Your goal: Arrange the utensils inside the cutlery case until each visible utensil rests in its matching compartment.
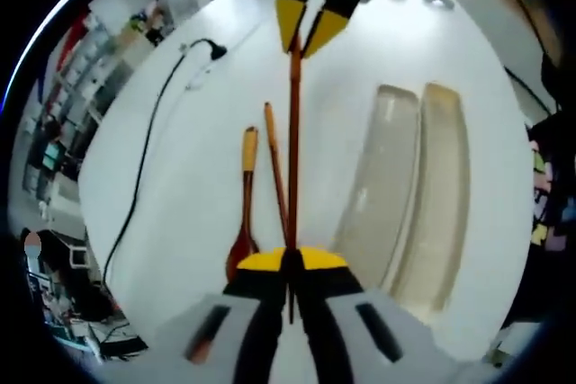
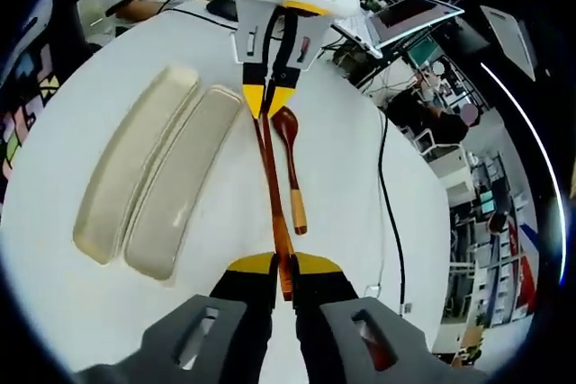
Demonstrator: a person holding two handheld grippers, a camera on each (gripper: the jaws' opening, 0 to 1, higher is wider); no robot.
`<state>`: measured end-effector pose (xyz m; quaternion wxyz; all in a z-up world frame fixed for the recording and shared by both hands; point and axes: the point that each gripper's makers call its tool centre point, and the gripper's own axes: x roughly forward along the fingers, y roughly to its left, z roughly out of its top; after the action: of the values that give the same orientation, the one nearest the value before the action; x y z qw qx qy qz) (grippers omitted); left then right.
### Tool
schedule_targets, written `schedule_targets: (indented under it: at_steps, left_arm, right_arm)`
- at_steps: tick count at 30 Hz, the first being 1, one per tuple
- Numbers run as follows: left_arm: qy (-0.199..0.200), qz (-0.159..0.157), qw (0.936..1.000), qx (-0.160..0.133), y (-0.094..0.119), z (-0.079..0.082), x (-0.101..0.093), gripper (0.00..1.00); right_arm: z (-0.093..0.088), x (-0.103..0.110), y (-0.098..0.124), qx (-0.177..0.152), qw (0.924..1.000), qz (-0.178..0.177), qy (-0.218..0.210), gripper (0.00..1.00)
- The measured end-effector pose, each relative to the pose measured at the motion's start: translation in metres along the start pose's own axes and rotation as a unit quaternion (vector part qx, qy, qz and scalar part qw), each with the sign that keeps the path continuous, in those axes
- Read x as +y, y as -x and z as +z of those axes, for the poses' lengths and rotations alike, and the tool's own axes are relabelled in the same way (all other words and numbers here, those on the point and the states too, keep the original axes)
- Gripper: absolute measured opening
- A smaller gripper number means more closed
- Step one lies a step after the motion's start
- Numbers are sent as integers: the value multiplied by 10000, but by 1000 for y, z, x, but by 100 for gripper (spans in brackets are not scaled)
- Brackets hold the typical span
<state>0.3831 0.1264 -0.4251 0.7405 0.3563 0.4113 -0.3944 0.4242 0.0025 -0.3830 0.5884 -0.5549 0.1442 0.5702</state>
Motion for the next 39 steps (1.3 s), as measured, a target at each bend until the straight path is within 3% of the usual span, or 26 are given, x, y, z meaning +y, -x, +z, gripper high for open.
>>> schedule_targets:
  at_steps: [9,17,20,25,29,31,39]
  left_arm:
    - [-555,-172,9983,107,18,12,-43,4]
    - [-853,-436,9950,287,23,4,-77,4]
    - [-806,-582,9948,218,24,4,-87,4]
    - [-934,-752,9921,357,20,-4,-105,4]
    - [-1047,-759,9905,464,18,-11,-111,4]
    - [-1000,-803,9909,410,18,-10,-113,4]
    - [-1013,-840,9900,502,14,-22,-112,4]
  right_arm:
    - [6,36,31,-57,9993,143,-345,5]
    - [16,86,47,-241,9901,357,-1334,5]
    - [15,100,49,-186,9901,445,-1315,5]
    - [19,118,47,-191,9894,584,-1314,5]
    - [20,128,41,-78,9892,622,-1327,5]
    - [15,131,37,92,9862,549,-1559,5]
    - [22,143,27,25,9839,727,-1631,5]
